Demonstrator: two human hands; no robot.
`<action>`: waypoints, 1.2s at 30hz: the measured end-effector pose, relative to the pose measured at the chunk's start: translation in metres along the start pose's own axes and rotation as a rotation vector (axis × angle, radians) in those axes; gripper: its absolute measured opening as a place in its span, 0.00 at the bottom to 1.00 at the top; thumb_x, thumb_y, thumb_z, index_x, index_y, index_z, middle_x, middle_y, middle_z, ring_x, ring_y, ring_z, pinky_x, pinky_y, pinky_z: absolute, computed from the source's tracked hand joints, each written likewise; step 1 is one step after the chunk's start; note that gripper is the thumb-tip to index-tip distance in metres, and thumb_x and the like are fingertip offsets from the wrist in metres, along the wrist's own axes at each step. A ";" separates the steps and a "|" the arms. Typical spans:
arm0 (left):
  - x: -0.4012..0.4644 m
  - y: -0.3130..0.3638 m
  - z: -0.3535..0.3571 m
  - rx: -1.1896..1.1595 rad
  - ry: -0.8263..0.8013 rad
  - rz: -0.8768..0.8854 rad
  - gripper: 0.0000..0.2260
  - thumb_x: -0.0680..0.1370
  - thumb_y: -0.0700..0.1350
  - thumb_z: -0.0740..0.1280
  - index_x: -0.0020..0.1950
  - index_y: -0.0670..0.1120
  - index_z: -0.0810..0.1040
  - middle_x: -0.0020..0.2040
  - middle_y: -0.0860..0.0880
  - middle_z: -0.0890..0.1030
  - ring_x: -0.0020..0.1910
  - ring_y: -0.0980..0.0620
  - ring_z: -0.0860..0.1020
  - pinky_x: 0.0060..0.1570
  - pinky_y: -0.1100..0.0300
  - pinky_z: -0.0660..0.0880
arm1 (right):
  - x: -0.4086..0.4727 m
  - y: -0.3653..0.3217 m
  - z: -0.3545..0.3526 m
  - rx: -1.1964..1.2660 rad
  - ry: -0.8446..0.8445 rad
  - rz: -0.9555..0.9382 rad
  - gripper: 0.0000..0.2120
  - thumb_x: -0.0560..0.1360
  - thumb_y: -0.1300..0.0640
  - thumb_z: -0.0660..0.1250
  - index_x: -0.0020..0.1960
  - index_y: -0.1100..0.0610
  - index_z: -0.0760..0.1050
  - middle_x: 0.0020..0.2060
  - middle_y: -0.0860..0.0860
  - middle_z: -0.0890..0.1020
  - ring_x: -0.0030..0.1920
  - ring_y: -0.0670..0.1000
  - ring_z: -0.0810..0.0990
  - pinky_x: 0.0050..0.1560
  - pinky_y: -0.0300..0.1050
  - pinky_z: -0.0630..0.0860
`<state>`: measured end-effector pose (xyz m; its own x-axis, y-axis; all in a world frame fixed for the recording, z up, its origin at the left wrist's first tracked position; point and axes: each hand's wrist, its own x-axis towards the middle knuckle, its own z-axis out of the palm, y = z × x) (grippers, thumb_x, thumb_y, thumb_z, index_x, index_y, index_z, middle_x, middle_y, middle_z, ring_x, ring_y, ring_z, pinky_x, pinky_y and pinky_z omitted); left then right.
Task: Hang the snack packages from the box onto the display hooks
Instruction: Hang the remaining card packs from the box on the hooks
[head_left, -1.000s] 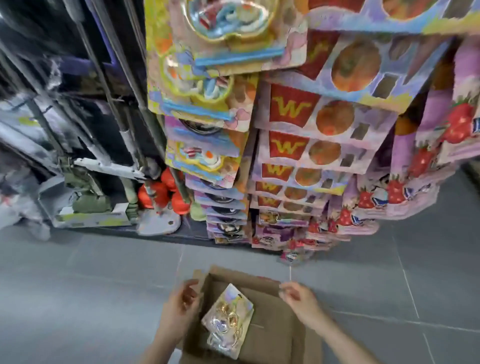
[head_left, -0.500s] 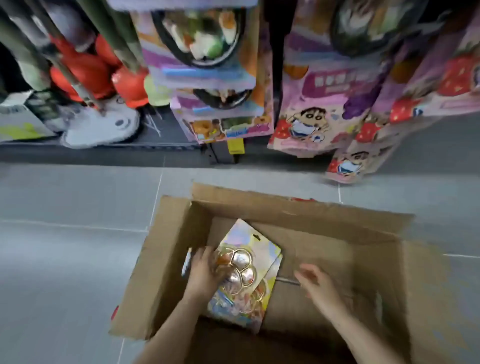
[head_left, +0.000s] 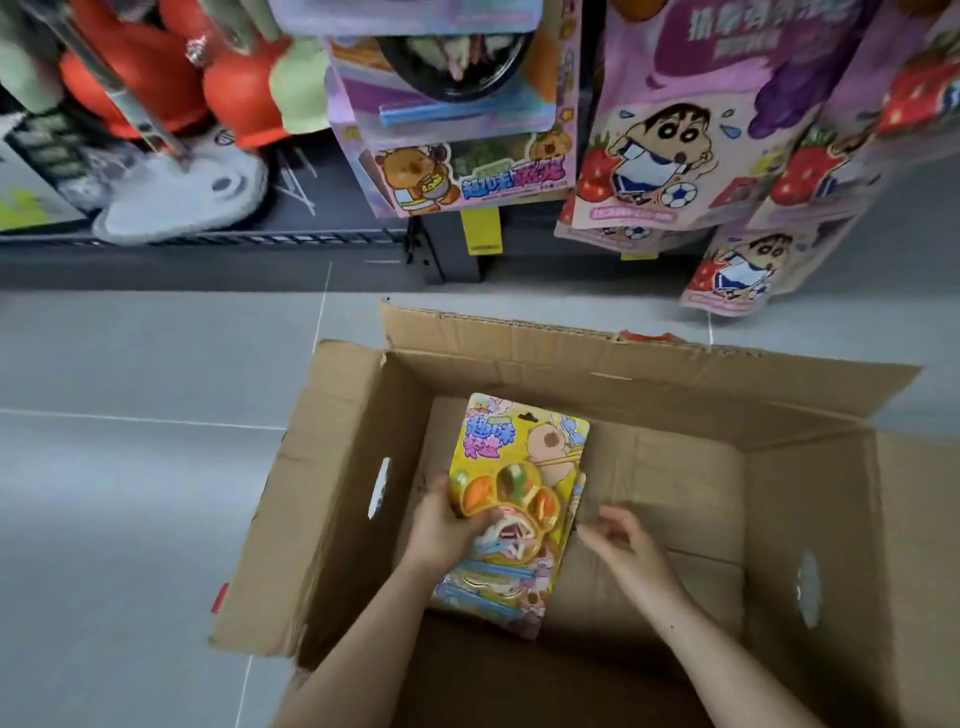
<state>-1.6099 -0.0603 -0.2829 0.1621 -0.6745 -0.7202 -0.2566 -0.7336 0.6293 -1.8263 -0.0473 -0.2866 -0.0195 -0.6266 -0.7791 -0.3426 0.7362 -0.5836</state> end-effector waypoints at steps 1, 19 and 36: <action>-0.005 0.003 0.004 -0.050 -0.036 -0.005 0.19 0.67 0.42 0.76 0.53 0.48 0.72 0.52 0.47 0.82 0.50 0.50 0.81 0.53 0.46 0.78 | -0.004 -0.004 0.001 0.037 -0.020 0.011 0.22 0.72 0.51 0.69 0.62 0.54 0.67 0.54 0.48 0.74 0.53 0.47 0.73 0.48 0.41 0.69; 0.019 -0.025 0.024 0.501 0.151 -0.056 0.41 0.61 0.47 0.80 0.67 0.50 0.61 0.64 0.45 0.69 0.66 0.44 0.62 0.63 0.49 0.65 | -0.011 0.041 -0.058 0.312 0.144 0.053 0.13 0.73 0.56 0.68 0.56 0.54 0.70 0.49 0.53 0.82 0.45 0.53 0.83 0.37 0.46 0.79; -0.127 0.101 -0.041 0.161 0.138 0.048 0.24 0.66 0.42 0.78 0.53 0.46 0.67 0.46 0.54 0.76 0.49 0.52 0.77 0.43 0.59 0.77 | -0.137 -0.067 -0.100 0.263 0.119 -0.069 0.13 0.73 0.54 0.68 0.55 0.51 0.70 0.50 0.51 0.81 0.47 0.52 0.83 0.44 0.48 0.80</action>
<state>-1.6177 -0.0525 -0.1162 0.2719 -0.7216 -0.6367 -0.4143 -0.6849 0.5994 -1.8946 -0.0363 -0.1175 -0.1202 -0.6919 -0.7119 -0.0917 0.7218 -0.6860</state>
